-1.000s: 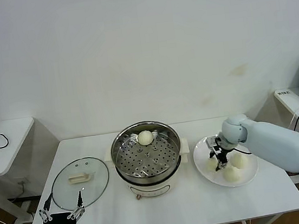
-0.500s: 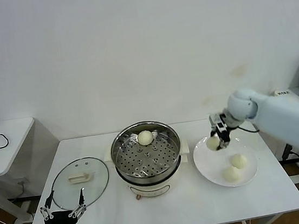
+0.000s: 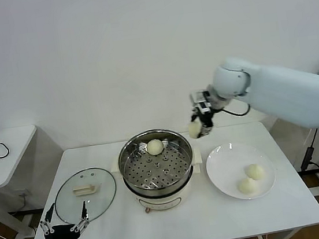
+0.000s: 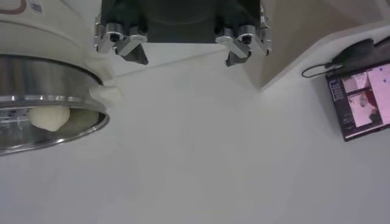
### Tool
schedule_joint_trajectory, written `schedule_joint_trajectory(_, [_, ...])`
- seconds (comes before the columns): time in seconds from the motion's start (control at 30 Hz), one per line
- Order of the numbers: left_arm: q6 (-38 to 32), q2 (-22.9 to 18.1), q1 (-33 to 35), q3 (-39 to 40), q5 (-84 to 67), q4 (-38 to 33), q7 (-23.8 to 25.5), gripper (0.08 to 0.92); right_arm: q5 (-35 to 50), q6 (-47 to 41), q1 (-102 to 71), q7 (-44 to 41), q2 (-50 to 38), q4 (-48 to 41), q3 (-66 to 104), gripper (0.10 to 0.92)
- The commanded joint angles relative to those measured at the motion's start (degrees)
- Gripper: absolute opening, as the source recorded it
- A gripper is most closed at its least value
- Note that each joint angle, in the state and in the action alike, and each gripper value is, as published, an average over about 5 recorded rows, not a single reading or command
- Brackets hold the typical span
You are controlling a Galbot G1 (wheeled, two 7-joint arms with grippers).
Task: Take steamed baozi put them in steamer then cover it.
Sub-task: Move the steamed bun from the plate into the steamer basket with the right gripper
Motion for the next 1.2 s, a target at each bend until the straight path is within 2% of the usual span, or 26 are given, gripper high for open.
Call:
schedule_joint_trajectory(0.03, [0.0, -0.1, 0.1, -0.1, 0.0, -0.3, 0.0, 0.823, 6.5, -4.8, 0.2, 3.3, 10.7, -1.3, -1.9, 0.628])
schedule_joint_trajectory(0.37, [0.0, -0.6, 0.1, -0.7, 0.0, -0.6, 0.0, 0.823, 9.8, -8.3, -6.6, 6.4, 18.7, -8.1, -1.1, 0.628])
schedule_joint_trajectory(0.73, [-0.2, -0.7, -0.1, -0.7, 0.0, -0.6, 0.0, 0.823, 6.3, -8.9, -11.5, 7.5, 26.3, -18.2, 0.5, 0.628])
schedule_joint_trajectory(1.03, [-0.3, -0.5, -0.6, -0.8, -0.3, 0.1, 0.0, 0.823, 4.8, -8.8, -12.2, 7.6, 28.7, -21.3, 0.5, 0.633])
schedule_joint_trajectory(1.2, [-0.3, -0.5, -0.7, -0.6, -0.4, 0.2, 0.0, 0.823, 4.1, -8.9, -12.3, 6.9, 28.3, -20.9, 0.2, 0.741])
